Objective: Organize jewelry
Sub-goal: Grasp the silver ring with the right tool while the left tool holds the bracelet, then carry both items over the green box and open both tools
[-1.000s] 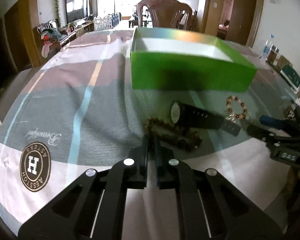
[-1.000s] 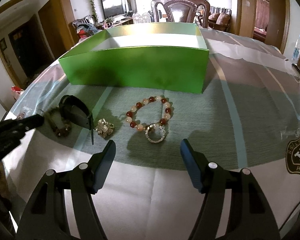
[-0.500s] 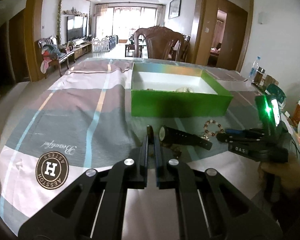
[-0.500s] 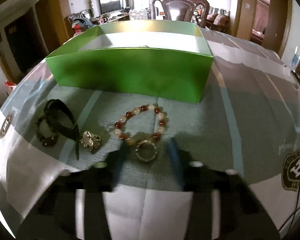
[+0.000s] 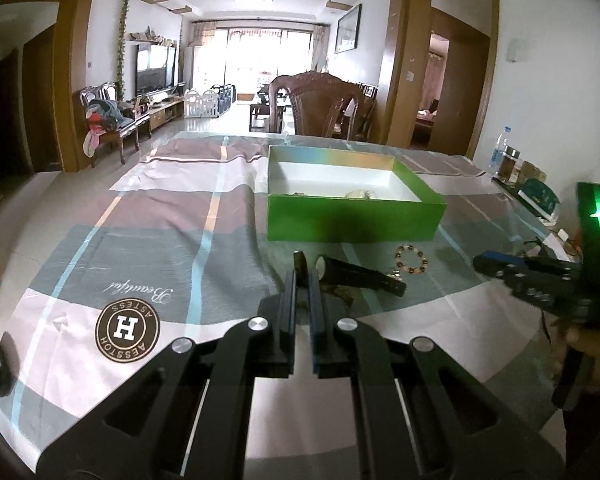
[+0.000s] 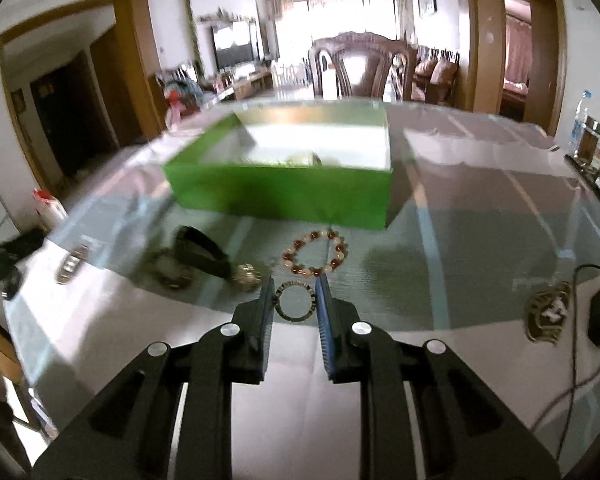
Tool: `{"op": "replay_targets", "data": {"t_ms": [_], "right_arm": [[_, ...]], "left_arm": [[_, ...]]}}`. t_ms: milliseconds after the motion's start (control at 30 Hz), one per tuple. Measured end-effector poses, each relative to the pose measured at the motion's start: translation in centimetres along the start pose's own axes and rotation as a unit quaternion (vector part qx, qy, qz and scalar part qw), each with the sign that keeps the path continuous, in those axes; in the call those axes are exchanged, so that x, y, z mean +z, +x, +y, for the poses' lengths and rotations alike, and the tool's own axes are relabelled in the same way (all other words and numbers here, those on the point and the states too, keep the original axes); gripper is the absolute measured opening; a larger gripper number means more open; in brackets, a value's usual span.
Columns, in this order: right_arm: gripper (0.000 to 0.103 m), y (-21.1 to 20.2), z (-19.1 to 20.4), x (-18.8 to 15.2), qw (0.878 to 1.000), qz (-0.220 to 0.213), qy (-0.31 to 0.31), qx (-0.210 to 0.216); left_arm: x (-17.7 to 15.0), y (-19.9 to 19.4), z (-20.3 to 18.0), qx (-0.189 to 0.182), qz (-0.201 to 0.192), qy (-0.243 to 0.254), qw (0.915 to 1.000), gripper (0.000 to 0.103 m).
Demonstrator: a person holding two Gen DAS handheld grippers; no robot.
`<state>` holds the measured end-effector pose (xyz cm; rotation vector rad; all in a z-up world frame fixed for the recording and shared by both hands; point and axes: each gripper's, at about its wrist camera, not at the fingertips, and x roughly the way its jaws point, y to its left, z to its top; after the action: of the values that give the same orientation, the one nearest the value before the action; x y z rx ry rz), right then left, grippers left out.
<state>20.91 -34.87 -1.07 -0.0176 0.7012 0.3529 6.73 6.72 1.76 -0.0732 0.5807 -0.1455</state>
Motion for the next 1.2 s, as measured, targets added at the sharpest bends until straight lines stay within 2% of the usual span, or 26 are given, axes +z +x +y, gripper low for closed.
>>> {"op": "replay_targets", "data": {"t_ms": [167, 300, 600, 1200], "right_arm": [[0.021, -4.0, 0.9, -0.6, 0.999, -0.034, 0.002, 0.005], [0.021, -5.3, 1.2, -1.3, 0.999, -0.040, 0.001, 0.005], [0.021, -6.0, 1.6, -1.9, 0.999, -0.043, 0.001, 0.005], [0.021, -6.3, 1.3, -2.4, 0.999, -0.036, 0.000, 0.007]], "left_arm": [[-0.5, -1.8, -0.4, -0.008, -0.006, 0.005, 0.9999, 0.005], [-0.9, -2.7, -1.1, -0.016, -0.009, 0.009, 0.9998, 0.005], [-1.3, -4.1, -1.9, -0.019, -0.011, 0.016, 0.9996, 0.006], [-1.2, -4.4, -2.3, -0.018, -0.008, 0.020, 0.9996, 0.006]]}}
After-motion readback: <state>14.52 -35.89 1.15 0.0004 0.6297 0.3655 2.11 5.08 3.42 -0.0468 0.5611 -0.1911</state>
